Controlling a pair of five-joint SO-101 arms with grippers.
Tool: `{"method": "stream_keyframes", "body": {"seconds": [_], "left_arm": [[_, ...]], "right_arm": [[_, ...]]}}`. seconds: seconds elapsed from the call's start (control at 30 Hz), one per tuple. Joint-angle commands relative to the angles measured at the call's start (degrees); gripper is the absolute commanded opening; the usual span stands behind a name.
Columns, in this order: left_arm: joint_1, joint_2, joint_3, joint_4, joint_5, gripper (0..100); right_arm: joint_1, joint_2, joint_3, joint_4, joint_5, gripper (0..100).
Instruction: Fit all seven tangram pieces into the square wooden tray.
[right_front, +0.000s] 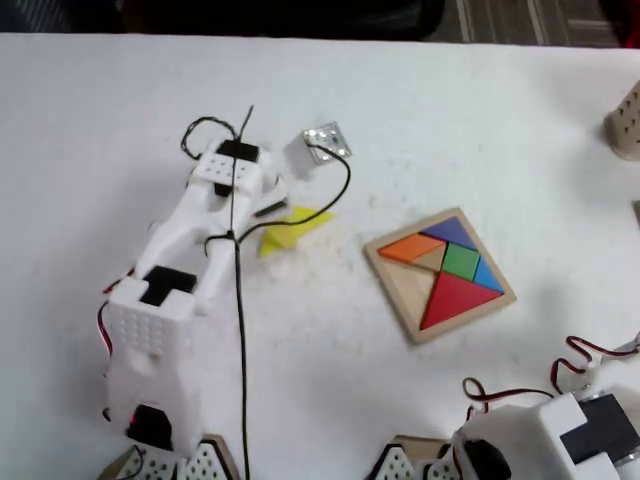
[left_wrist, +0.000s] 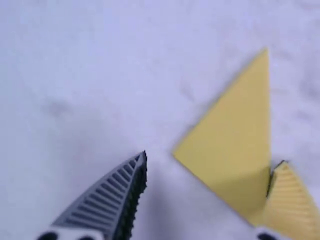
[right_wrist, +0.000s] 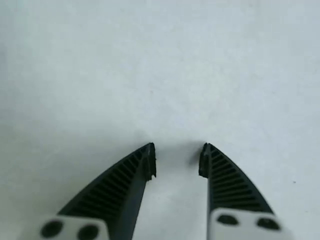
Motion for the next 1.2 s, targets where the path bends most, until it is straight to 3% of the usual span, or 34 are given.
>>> {"method": "stream_keyframes", "body": {"seconds": [0.0,0.37,0.73,0.87,1.03,1.17], "left_arm": [[0.7,-2.5,-1.3,-2.5,-2.5,39],[2.7,5.0,-1.4,-4.4,-2.1,39],[3.6,6.1,-1.4,-3.9,-2.2,25],[3.6,3.1,-1.4,-0.3,-2.2,17],[3.7,0.6,-0.9,6.8,-1.8,16],[3.6,0.6,-1.0,11.2,5.0,17]], "right_arm": [[0.0,-1.8,0.9,1.1,0.5,15.9],[0.0,-1.5,0.9,1.1,0.5,15.9],[0.0,-1.4,0.9,1.1,0.5,15.9],[0.8,-1.8,0.8,0.9,0.5,16.0],[0.7,-1.8,0.8,1.0,0.5,16.1],[0.7,-1.8,0.8,1.1,0.5,16.0]]}}
